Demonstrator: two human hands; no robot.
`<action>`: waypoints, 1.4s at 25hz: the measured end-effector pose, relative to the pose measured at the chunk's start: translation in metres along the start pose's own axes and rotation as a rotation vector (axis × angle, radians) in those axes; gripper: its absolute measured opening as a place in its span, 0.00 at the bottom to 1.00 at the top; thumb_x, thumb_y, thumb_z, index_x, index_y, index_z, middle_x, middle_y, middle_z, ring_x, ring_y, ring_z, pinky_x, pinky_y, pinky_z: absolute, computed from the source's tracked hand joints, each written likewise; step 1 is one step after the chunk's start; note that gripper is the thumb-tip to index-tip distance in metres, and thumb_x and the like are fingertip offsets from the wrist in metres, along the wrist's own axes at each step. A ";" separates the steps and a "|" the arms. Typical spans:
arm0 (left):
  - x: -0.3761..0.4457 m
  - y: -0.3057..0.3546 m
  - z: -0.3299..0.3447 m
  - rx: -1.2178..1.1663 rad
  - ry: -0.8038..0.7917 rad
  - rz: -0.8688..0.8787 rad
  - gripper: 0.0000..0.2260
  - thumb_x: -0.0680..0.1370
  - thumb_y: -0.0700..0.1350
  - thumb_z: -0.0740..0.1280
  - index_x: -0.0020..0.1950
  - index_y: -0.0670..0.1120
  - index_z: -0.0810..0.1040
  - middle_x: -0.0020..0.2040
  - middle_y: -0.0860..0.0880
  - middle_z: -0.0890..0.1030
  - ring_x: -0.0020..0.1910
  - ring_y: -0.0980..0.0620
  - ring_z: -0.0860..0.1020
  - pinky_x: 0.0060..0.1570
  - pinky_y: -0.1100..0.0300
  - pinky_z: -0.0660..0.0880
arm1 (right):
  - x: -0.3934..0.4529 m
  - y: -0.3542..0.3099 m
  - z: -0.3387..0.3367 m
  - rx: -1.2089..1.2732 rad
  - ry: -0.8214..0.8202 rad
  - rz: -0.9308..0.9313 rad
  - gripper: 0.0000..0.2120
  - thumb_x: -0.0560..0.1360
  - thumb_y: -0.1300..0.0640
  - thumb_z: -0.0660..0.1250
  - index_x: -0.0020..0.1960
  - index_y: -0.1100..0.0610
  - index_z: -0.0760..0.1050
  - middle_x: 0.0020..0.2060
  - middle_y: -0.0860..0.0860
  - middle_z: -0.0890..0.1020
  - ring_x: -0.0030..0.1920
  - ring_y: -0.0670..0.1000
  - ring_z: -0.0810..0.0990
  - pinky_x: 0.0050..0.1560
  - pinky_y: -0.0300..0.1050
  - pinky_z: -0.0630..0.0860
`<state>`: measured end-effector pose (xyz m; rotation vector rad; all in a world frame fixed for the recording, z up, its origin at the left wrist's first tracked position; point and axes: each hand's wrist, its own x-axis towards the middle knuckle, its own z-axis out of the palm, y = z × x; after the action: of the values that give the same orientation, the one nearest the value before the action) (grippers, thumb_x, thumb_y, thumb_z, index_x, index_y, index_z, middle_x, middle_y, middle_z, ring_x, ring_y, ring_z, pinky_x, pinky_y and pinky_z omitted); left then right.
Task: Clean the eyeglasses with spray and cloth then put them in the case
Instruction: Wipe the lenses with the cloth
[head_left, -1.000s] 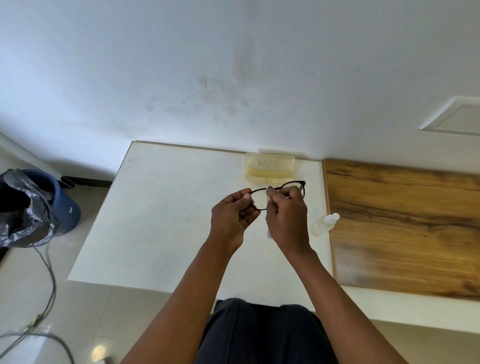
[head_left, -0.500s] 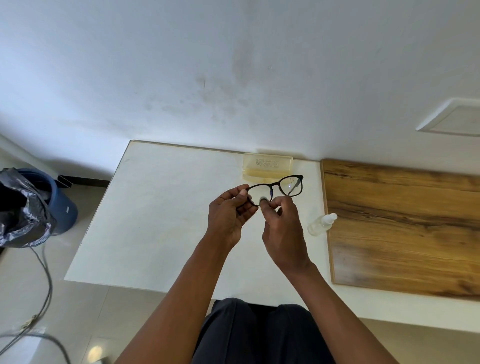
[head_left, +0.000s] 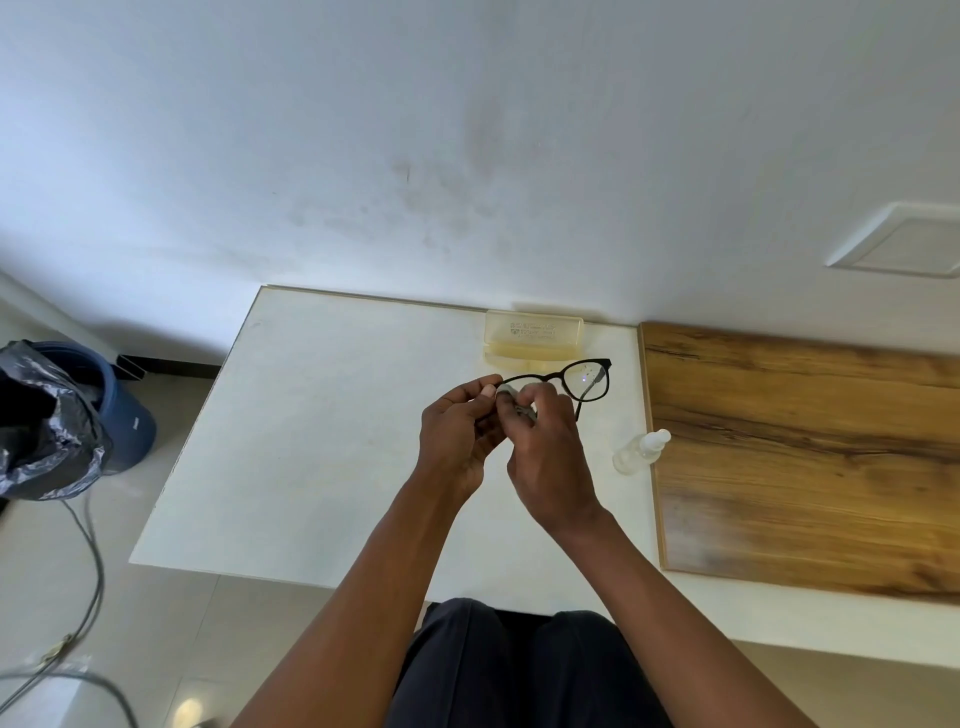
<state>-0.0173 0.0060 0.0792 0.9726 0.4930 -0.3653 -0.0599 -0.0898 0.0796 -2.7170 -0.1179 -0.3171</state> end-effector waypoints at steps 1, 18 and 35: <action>0.000 0.000 -0.002 0.004 0.012 0.001 0.08 0.77 0.34 0.62 0.45 0.41 0.81 0.34 0.44 0.83 0.34 0.48 0.82 0.34 0.60 0.79 | -0.005 0.001 0.000 -0.011 -0.010 -0.020 0.19 0.69 0.73 0.64 0.60 0.65 0.75 0.49 0.63 0.77 0.46 0.63 0.76 0.38 0.55 0.80; -0.002 -0.003 -0.005 0.046 -0.023 -0.006 0.09 0.77 0.34 0.62 0.43 0.41 0.82 0.37 0.44 0.84 0.36 0.48 0.82 0.35 0.59 0.80 | -0.006 0.003 0.002 -0.132 0.109 -0.016 0.25 0.60 0.75 0.70 0.56 0.62 0.78 0.45 0.60 0.79 0.40 0.61 0.78 0.36 0.51 0.78; 0.001 0.002 0.002 0.083 -0.044 -0.003 0.08 0.77 0.35 0.62 0.47 0.41 0.81 0.36 0.44 0.79 0.35 0.49 0.78 0.38 0.59 0.80 | -0.001 0.006 -0.005 -0.154 0.184 0.109 0.25 0.61 0.77 0.67 0.56 0.64 0.78 0.44 0.61 0.79 0.41 0.62 0.78 0.36 0.50 0.76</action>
<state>-0.0157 0.0055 0.0807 1.0422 0.4418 -0.4118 -0.0607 -0.0974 0.0811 -2.8146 0.1099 -0.5620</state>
